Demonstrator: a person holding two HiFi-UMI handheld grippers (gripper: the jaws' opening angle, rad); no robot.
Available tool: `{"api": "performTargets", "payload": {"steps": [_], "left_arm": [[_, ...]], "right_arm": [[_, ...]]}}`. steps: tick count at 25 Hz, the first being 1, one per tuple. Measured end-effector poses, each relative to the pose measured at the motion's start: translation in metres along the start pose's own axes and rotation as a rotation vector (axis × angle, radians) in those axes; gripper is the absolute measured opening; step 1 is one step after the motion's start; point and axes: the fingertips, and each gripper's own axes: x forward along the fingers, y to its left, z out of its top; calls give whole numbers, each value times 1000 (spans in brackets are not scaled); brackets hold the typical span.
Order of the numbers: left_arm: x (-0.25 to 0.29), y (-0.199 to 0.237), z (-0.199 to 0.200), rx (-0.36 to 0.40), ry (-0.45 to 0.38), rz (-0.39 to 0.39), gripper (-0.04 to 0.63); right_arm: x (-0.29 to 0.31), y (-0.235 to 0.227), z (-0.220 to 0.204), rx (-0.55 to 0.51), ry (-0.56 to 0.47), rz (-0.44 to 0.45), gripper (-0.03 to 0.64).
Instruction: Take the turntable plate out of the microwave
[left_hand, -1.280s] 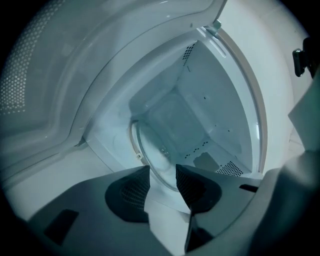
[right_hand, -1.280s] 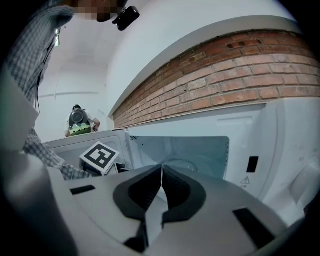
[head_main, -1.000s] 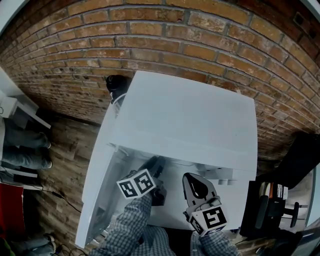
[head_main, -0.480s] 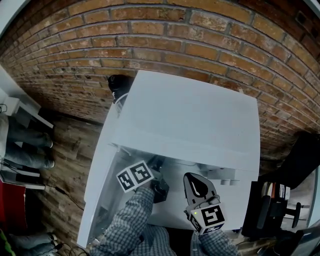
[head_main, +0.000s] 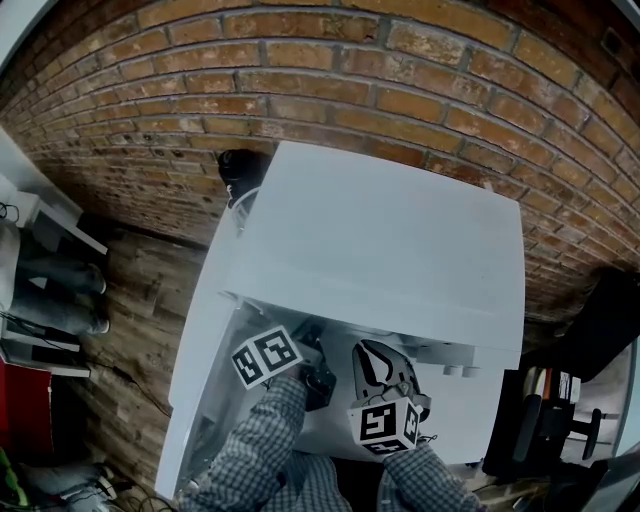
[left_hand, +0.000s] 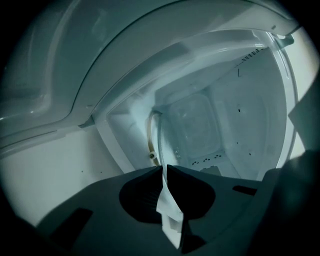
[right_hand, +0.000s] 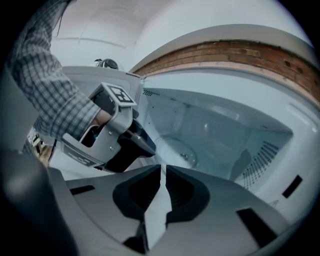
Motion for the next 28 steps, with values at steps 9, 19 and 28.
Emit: {"api": "performTargets", "payload": {"steps": [9,19,28], "left_arm": [[-4,-1,-1,8,15,-10,34],[-5,-3,-3,14,25,-17,34],[-3,-3,-3,1,23,-26,34]], "right_arm": [[41,14,-5,-391,95,4,33],[60,2,-13,-502,146,3,135],[66,8,-22,-676,169,20,49]]}}
